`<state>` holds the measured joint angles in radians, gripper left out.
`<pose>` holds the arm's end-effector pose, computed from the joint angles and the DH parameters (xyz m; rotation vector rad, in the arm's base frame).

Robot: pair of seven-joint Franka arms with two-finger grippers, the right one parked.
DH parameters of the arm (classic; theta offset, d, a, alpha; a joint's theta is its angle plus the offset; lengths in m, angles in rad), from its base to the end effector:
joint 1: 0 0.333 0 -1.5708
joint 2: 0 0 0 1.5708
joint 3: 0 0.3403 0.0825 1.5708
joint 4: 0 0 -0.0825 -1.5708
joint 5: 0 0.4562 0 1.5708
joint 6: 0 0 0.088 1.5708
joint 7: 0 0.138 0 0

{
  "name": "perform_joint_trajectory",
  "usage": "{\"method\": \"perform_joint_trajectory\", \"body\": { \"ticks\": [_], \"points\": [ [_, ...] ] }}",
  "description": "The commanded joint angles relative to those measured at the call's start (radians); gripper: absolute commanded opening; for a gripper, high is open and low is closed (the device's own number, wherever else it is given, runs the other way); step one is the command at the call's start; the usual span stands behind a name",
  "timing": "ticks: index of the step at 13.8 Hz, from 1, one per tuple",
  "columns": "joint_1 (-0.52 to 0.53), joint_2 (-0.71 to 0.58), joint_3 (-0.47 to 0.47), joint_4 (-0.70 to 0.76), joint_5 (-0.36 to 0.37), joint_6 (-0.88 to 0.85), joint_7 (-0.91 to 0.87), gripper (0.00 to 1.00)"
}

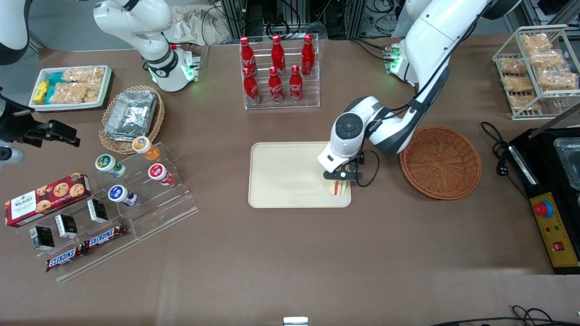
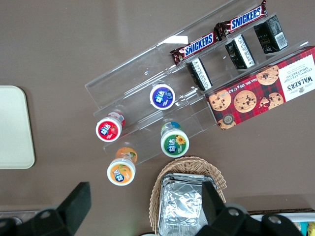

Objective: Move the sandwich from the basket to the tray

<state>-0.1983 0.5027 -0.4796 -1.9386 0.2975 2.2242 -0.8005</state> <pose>0.5237 -0.4019 0.1760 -3.0447 0.0656 0.1674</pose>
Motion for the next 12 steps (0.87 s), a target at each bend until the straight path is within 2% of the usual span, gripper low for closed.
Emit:
{"method": "perform_joint_trajectory", "body": {
  "ticks": [1, 2, 4, 6, 10, 12],
  "points": [
    [-0.009, -0.004, -0.001, 0.195, 0.008, -0.238, -0.023, 1.00],
    [0.002, -0.007, -0.002, 0.263, 0.000, -0.318, -0.017, 1.00],
    [0.034, -0.013, -0.001, 0.396, -0.075, -0.427, 0.074, 1.00],
    [0.088, -0.023, 0.001, 0.490, -0.112, -0.515, 0.157, 1.00],
    [0.203, -0.104, -0.001, 0.526, -0.175, -0.538, 0.271, 1.00],
    [0.287, -0.145, 0.012, 0.527, -0.253, -0.586, 0.378, 1.00]
  ]
}}
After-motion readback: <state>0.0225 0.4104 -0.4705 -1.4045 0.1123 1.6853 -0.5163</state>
